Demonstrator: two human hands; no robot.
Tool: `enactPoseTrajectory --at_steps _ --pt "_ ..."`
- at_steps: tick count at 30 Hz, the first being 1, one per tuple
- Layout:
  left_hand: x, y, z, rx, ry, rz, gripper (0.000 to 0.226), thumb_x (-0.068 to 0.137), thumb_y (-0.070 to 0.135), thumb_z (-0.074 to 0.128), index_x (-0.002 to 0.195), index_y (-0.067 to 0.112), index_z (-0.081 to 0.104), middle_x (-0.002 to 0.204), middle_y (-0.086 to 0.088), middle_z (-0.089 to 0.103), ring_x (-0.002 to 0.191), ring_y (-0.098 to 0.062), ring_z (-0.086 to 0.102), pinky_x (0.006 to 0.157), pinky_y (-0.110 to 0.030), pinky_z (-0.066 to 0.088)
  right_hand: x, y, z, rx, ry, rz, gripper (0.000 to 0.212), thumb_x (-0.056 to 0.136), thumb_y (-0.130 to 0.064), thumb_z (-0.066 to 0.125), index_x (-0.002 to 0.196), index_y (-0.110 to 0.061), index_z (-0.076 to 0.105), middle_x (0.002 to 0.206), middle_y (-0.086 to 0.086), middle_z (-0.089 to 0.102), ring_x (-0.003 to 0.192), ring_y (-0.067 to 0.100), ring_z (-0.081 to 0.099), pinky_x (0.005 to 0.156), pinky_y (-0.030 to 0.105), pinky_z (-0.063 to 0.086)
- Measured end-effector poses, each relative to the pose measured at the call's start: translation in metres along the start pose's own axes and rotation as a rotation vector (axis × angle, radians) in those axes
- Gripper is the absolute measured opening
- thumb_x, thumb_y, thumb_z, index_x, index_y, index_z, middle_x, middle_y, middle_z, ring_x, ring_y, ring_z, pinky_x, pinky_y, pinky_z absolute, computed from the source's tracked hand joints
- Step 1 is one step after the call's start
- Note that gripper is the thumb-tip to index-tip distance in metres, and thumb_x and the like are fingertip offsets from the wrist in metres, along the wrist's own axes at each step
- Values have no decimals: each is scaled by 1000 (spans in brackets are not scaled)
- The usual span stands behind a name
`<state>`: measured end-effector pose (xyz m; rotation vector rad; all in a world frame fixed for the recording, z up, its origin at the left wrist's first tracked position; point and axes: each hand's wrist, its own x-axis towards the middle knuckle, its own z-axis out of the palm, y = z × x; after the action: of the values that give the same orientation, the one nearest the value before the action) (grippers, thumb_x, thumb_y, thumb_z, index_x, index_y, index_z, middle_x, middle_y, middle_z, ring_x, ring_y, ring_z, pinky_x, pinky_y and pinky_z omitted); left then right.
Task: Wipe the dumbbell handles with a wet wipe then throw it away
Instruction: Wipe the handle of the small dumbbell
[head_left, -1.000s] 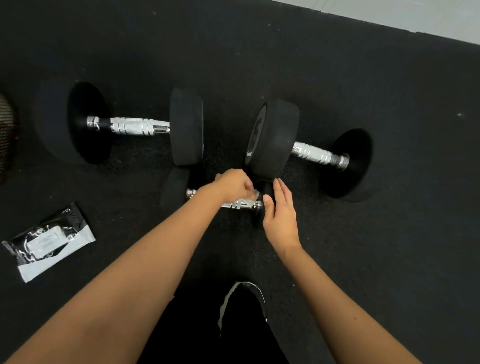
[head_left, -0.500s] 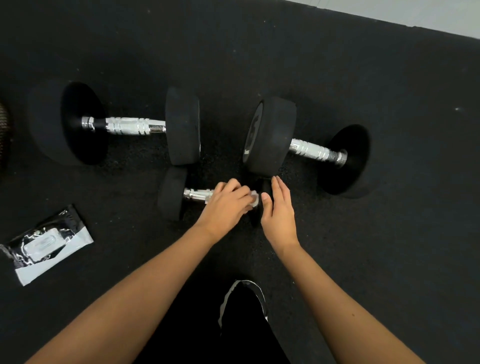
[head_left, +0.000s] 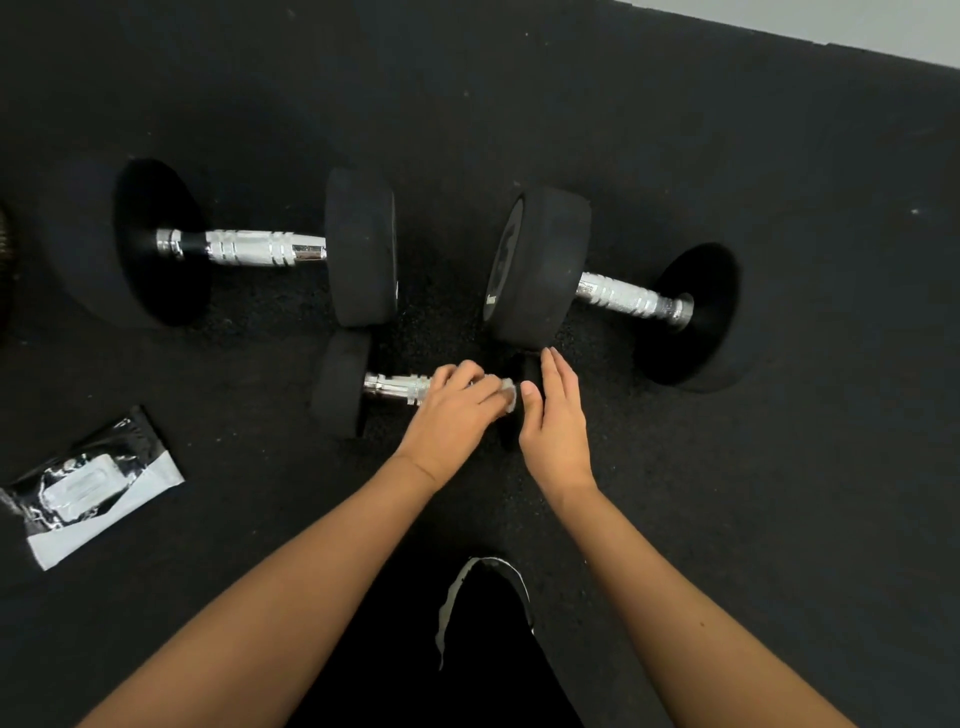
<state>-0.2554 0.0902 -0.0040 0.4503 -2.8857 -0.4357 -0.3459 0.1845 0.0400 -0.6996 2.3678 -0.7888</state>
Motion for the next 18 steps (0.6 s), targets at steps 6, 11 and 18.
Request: enactPoseTrajectory --at_steps 6,11,18 --pt "-6 -7 0 49 -27 112 30 73 14 61 102 17 69 97 2 66 92 -17 41 79 -30 37 0 0 -1 -8 -8 0 49 99 -21 38 146 -10 25 154 0 21 141 11 22 106 11 14" --pt "26 -4 -16 -222 -313 -193 29 92 26 53 119 21 63 107 3 61 107 -19 45 92 -31 32 1 0 -1 -10 -11 -1 49 100 -22 37 146 -10 25 154 1 20 141 10 21 106 10 13" --pt "21 1 -21 -23 -293 39 24 83 16 64 106 15 65 103 2 60 100 -19 50 81 -30 40 0 0 -2 -1 -21 20 50 100 -23 37 146 -11 24 154 -2 19 140 9 22 104 9 13"
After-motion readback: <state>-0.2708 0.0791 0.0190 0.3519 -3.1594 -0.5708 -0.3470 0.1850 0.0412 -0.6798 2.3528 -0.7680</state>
